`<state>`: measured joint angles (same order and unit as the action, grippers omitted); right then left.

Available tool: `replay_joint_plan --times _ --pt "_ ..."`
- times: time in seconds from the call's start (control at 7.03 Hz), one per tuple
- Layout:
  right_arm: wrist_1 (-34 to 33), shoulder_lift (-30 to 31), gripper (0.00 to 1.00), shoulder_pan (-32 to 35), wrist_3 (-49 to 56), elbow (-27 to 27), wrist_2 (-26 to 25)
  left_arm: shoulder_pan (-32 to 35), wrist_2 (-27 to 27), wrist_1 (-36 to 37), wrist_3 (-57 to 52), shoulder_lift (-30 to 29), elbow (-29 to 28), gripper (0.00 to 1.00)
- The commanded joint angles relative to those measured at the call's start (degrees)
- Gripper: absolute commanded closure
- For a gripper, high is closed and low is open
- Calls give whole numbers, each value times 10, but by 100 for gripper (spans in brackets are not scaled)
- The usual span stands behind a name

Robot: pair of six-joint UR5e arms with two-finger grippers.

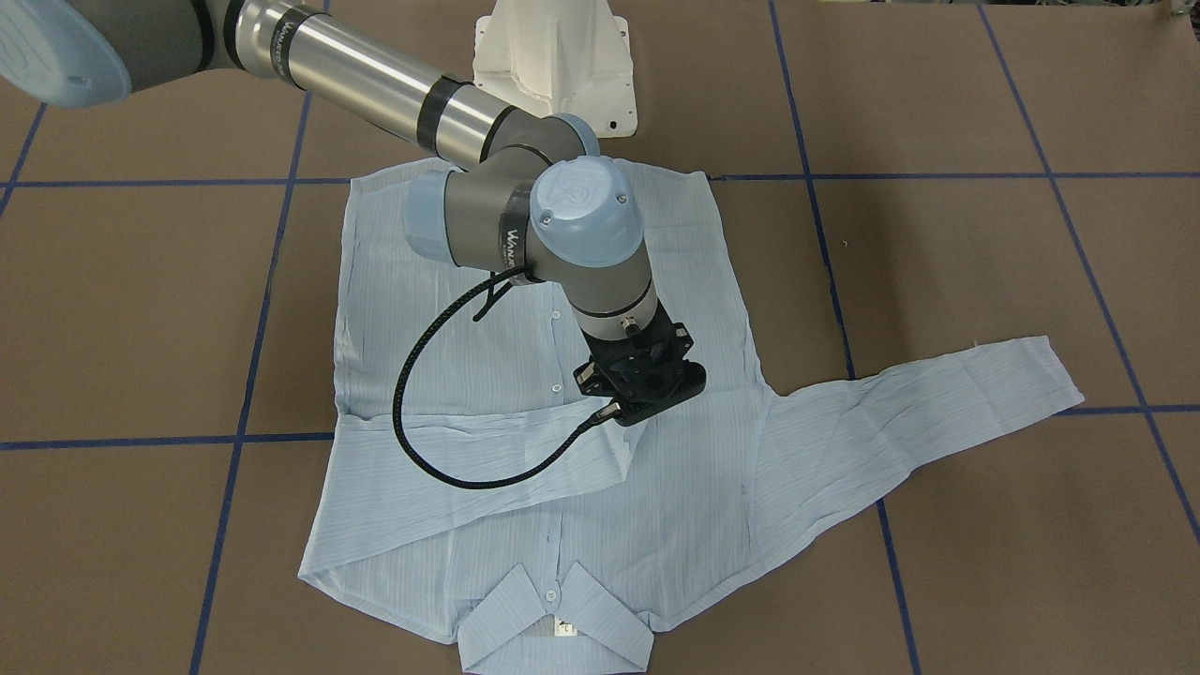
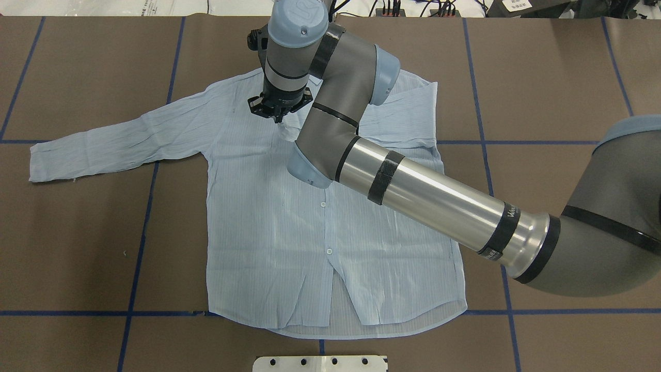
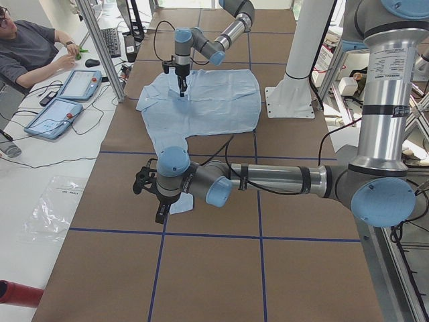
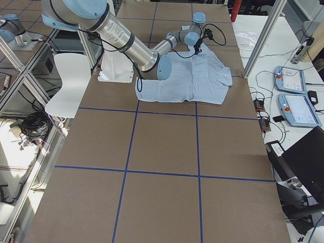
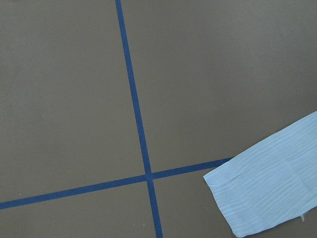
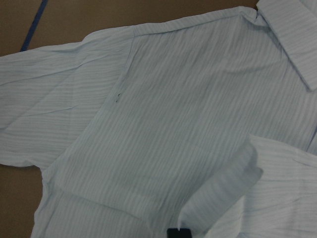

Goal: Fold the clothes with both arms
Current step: 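Carry the sleeve with the right gripper across the shirt toward the collar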

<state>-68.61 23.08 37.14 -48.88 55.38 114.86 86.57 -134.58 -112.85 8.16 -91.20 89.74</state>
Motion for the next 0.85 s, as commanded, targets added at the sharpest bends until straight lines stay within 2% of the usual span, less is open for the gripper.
replay_joint_plan --times 0.0,0.14,0.43,0.57,0.71 --pt "90 -24 41 -24 -16 -78 -28 0 0 0 0 -4 1 1" --pt "94 -30 0 -31 -20 -77 -48 0 1 1 1 -8 0 1" --pt "94 -44 0 -31 -62 -74 -48 0 3 1 2 -10 -2 1" --pt "88 -37 0 -31 -82 -57 -49 -1 2 0 22 -12 -2 1" --pt "67 -15 0 -29 -111 -18 -49 -13 7 -3 87 -20 -1 1"
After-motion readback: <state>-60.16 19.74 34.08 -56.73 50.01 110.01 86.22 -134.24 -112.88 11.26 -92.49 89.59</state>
